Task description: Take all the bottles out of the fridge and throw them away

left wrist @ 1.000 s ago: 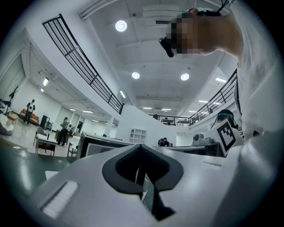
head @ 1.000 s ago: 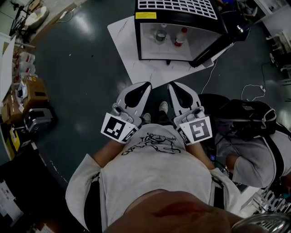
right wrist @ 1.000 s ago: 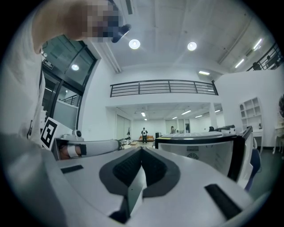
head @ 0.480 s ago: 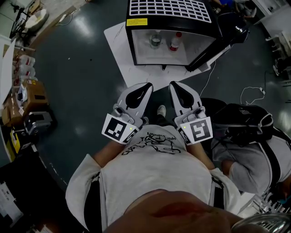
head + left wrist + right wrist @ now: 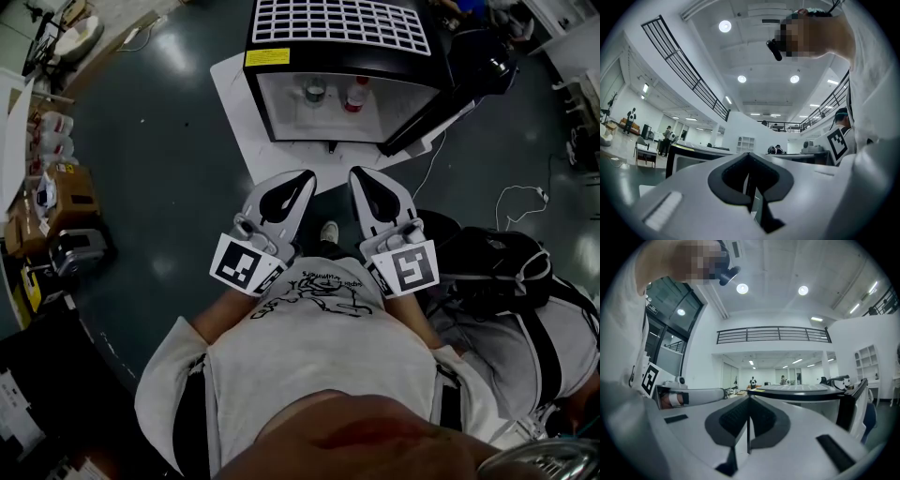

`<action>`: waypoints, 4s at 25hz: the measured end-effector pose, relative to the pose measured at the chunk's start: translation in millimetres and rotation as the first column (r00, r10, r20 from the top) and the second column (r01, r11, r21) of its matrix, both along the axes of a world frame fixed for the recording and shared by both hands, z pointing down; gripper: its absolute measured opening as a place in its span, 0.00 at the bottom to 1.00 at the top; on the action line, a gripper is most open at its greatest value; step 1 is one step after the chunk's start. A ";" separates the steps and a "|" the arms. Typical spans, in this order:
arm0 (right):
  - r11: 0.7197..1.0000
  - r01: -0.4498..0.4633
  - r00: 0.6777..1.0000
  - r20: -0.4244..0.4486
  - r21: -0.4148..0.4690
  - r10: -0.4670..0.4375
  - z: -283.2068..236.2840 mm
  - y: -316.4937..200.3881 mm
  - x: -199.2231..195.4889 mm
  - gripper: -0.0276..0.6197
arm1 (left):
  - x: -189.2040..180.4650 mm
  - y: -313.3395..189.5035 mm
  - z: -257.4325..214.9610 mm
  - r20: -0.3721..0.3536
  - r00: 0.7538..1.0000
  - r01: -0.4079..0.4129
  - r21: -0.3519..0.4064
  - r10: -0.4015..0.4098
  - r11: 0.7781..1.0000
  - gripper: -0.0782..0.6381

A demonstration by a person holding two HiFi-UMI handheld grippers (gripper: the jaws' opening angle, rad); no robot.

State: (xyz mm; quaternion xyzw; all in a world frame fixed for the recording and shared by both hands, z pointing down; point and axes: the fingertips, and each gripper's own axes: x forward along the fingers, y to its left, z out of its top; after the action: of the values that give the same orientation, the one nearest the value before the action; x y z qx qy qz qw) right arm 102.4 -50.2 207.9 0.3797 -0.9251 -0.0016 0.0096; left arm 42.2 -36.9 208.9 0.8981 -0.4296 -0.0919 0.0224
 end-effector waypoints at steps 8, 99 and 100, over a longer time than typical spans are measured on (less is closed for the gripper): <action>1.000 0.024 1.000 0.009 0.000 -0.024 3.1 -29.5 15.4 0.05 | 17.9 -28.8 0.3 0.011 1.000 0.014 0.004 -0.014 1.000 0.12; 0.999 0.042 0.997 -0.069 -0.032 -0.044 87.0 -83.6 20.6 0.05 | 26.1 -96.8 103.5 0.165 0.980 0.120 -0.060 -0.109 0.991 0.22; 0.999 0.040 0.996 -0.076 -0.033 -0.042 91.7 -88.3 20.3 0.06 | 25.4 -101.6 107.8 0.163 0.981 0.119 -0.060 -0.108 0.991 0.23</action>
State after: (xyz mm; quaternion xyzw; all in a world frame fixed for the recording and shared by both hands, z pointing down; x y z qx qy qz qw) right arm 122.7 -138.5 299.6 0.3600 -0.9316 -0.0017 0.0507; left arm 67.7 -138.5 316.7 0.8752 -0.4835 -0.0059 0.0139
